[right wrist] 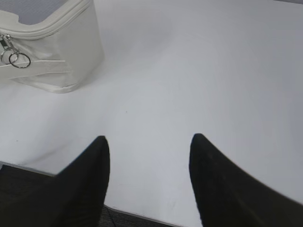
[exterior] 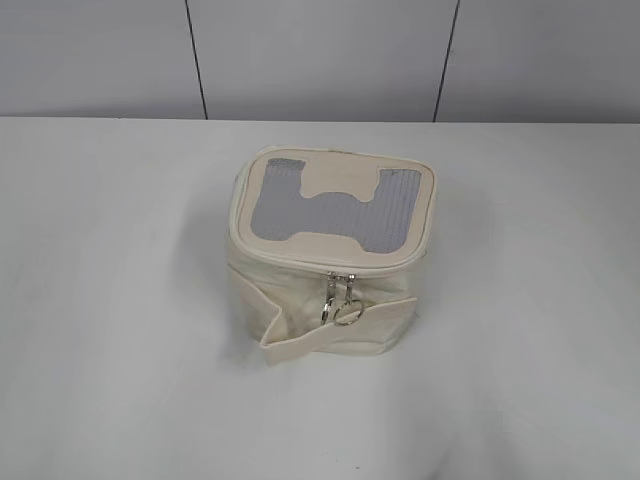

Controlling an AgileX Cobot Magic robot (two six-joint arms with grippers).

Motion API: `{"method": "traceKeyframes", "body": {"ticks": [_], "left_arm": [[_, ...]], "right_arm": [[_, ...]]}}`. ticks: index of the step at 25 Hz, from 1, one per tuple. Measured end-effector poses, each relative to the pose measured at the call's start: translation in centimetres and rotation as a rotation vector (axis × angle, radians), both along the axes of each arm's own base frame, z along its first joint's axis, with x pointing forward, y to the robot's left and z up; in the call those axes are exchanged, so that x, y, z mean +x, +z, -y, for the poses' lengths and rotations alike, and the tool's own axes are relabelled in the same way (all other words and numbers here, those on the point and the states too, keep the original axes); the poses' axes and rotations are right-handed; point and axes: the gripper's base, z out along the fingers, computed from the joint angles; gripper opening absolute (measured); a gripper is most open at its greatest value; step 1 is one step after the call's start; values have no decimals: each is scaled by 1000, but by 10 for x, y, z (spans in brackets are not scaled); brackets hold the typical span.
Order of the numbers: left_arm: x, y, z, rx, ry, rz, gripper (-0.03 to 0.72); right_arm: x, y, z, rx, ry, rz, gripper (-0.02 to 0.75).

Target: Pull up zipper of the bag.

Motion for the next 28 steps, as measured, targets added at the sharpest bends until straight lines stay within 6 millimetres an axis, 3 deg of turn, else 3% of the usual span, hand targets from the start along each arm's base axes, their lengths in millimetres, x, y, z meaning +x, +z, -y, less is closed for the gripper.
{"method": "traceKeyframes", "body": {"ticks": [4,8,11,28], "left_arm": [[0,0,0,0,37,0,229],[-3,0,2,1,319,0,229],[-4,0,4,1,439,0,229],[-4,0,4,2,452,0,229]], "right_arm": [[0,0,0,0,-1,0,430],[1,0,-1,3,-92,0,430],[1,0,-1,3,-193,0,430],[2,0,-2,5,-211,1,430]]}}
